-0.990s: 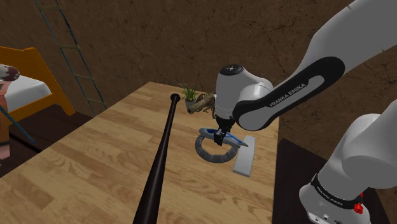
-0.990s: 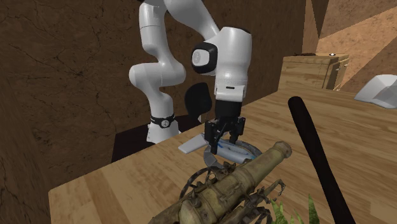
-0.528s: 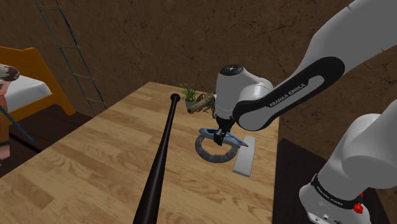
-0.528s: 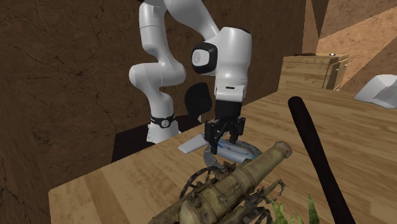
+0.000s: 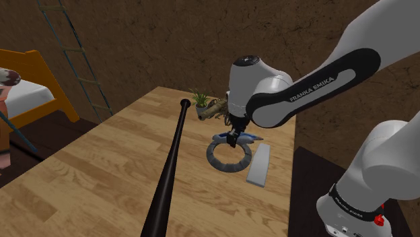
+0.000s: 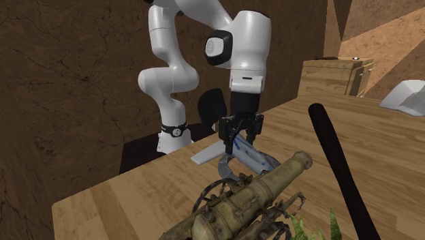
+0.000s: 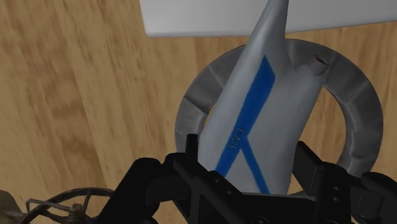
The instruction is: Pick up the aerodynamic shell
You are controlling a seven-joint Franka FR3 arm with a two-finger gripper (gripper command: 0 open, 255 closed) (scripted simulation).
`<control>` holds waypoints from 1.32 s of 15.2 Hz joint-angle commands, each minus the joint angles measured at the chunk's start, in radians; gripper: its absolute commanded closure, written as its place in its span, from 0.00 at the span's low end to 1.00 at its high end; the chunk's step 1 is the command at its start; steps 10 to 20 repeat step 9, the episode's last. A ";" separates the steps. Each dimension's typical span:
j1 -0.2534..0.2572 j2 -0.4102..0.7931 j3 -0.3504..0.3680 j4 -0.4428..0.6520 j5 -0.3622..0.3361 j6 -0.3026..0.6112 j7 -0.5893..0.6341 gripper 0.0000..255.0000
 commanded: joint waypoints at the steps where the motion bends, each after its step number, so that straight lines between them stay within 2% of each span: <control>1: 0.005 -0.022 -0.003 0.013 0.009 -0.035 -0.007 1.00; 7: 0.013 -0.074 -0.014 0.057 0.025 -0.128 -0.028 1.00; 20: 0.013 -0.075 -0.015 0.058 0.026 -0.131 -0.028 1.00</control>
